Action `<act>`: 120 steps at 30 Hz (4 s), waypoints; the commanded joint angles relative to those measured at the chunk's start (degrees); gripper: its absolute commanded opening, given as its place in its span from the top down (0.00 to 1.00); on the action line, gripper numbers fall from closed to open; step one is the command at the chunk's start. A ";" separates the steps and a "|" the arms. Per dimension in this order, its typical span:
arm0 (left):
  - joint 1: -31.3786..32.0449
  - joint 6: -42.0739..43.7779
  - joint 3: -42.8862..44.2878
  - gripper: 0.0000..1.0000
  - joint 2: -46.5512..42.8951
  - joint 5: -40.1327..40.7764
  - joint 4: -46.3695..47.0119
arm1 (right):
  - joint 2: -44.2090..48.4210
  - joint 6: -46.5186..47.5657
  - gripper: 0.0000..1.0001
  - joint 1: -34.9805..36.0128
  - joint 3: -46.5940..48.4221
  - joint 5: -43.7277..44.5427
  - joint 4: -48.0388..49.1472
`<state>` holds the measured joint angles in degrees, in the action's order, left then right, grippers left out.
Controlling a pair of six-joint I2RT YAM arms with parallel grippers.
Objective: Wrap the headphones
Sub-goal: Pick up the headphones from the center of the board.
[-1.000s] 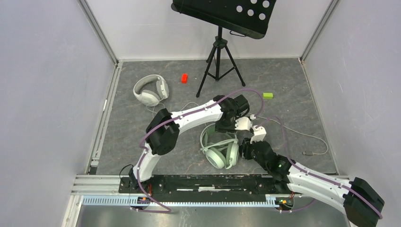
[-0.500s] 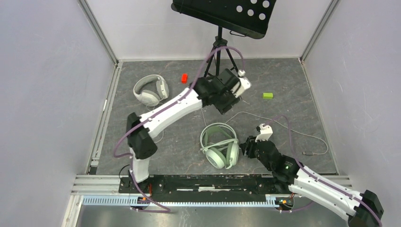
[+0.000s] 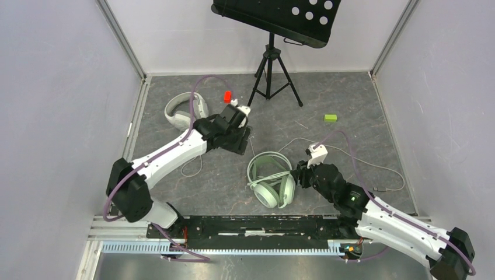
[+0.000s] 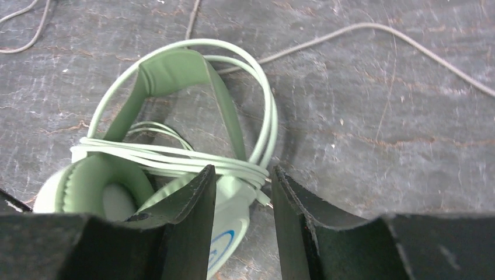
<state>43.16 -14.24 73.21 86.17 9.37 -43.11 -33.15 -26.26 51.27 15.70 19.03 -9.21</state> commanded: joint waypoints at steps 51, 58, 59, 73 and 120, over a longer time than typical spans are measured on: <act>2.46 -9.83 -18.80 0.30 -8.37 -9.61 17.73 | -11.83 -2.71 0.50 0.15 6.73 4.80 3.68; 2.22 -9.49 -19.85 0.00 -18.42 3.36 14.61 | -12.87 -5.83 0.54 0.14 3.49 0.88 6.78; 1.99 -9.41 -20.01 0.00 -19.24 5.96 14.08 | -12.75 -6.66 0.55 0.15 3.02 0.51 6.94; -2.99 -13.73 -21.12 0.01 -21.62 12.86 12.79 | -5.90 -21.07 0.57 0.15 -4.38 -1.21 9.38; -35.82 0.71 25.92 0.23 32.43 -5.22 10.45 | 0.94 5.94 0.47 0.19 6.27 -3.59 5.75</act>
<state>6.90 -15.27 95.48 117.45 5.65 -32.99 -33.06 -21.61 51.27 20.64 14.26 -4.43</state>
